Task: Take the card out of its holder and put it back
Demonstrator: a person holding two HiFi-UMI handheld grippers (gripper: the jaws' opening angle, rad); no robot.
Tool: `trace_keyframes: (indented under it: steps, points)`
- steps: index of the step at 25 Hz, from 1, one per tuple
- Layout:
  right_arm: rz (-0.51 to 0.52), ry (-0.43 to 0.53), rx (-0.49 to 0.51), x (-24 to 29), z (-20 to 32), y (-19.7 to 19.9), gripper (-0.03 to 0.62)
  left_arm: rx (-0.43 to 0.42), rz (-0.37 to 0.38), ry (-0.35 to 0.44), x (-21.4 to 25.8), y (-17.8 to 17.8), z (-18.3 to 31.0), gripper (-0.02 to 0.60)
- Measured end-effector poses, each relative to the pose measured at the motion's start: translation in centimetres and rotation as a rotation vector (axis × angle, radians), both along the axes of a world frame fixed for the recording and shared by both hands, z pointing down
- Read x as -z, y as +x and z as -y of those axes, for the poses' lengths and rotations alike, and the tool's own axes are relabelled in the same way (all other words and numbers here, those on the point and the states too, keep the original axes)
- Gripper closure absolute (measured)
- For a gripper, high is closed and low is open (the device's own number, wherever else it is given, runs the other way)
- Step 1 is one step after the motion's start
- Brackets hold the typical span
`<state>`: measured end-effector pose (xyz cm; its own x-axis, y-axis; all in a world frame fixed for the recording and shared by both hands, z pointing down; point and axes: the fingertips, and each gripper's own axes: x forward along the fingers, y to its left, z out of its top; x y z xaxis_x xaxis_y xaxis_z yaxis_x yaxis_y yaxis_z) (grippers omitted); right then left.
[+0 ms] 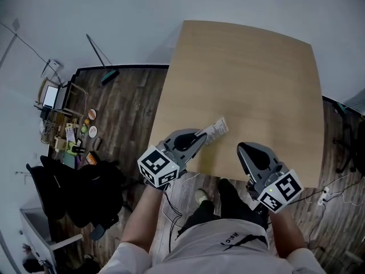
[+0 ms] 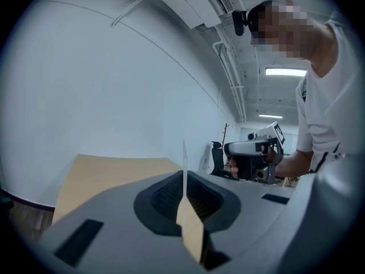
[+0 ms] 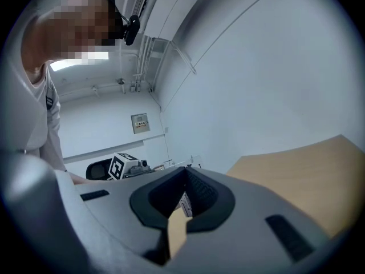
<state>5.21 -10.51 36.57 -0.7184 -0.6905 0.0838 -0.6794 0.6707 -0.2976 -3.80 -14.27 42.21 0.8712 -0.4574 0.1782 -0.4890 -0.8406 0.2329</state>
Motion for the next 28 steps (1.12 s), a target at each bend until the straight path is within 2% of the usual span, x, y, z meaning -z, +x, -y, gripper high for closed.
trace_keyframes:
  steps: [5,11,20,28]
  points:
    - [0.004,-0.057,0.016,-3.1,1.3,0.3,0.582,0.012,0.021,-0.046,-5.4,-0.1,1.8,0.555]
    - [0.016,-0.118,0.018,-6.2,2.7,1.1,0.582,-0.013,0.049,-0.075,-10.4,0.4,2.9,0.555]
    - [-0.005,-0.192,0.015,-9.2,3.4,2.3,0.582,-0.040,0.054,-0.096,-13.5,0.9,3.6,0.555]
    - [-0.012,-0.205,0.018,-10.1,4.0,2.1,0.582,-0.040,0.056,-0.109,-15.2,0.4,3.3,0.555]
